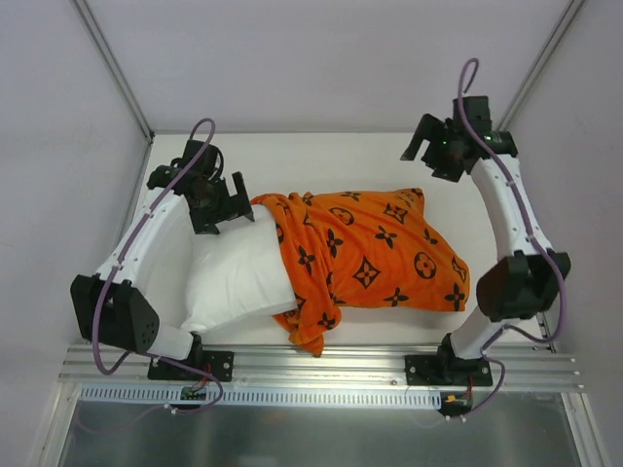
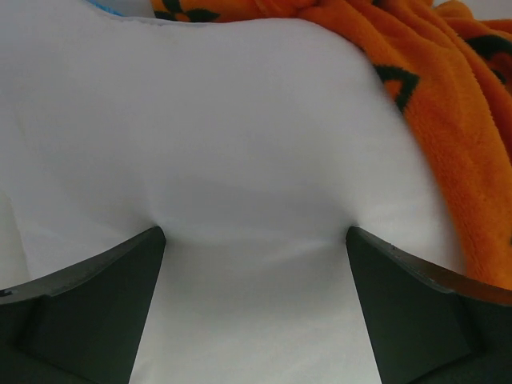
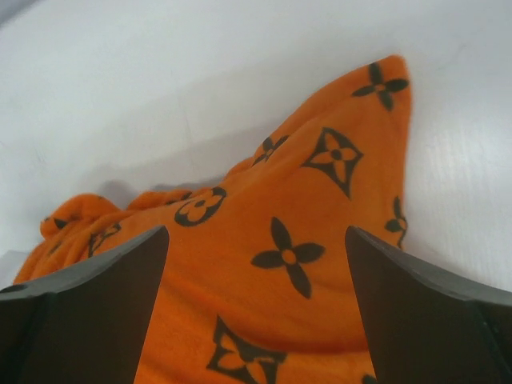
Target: Remove the pillowcase from the pillow
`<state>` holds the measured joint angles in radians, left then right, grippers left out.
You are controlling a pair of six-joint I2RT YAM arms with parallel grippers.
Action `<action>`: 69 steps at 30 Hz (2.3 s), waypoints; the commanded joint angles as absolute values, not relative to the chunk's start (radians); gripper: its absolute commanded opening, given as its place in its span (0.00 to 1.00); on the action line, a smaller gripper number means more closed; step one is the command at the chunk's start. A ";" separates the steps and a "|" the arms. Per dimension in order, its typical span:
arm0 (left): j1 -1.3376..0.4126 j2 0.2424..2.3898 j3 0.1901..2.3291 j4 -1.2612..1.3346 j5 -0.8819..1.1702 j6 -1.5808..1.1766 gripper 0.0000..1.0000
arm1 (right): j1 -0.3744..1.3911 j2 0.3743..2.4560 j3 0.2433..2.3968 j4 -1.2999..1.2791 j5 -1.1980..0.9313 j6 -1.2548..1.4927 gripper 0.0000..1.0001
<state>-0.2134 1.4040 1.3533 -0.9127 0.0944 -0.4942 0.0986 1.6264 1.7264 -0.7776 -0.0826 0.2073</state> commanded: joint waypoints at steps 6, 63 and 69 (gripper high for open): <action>-0.204 1.479 1.247 -0.833 0.198 -0.546 0.88 | 0.222 1.943 1.879 -0.896 -0.176 0.192 0.96; 0.212 0.997 1.278 -0.890 0.430 -0.468 0.00 | -0.433 1.272 1.379 -0.640 -0.086 0.368 0.01; 0.212 1.020 1.246 -0.870 0.448 -0.482 0.00 | -0.344 1.299 1.381 -0.666 -0.083 0.313 0.01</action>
<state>0.2066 1.0157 1.2552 -0.9081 0.4355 -0.4644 -0.3771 1.3140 1.3617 -0.7151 -0.0940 0.3534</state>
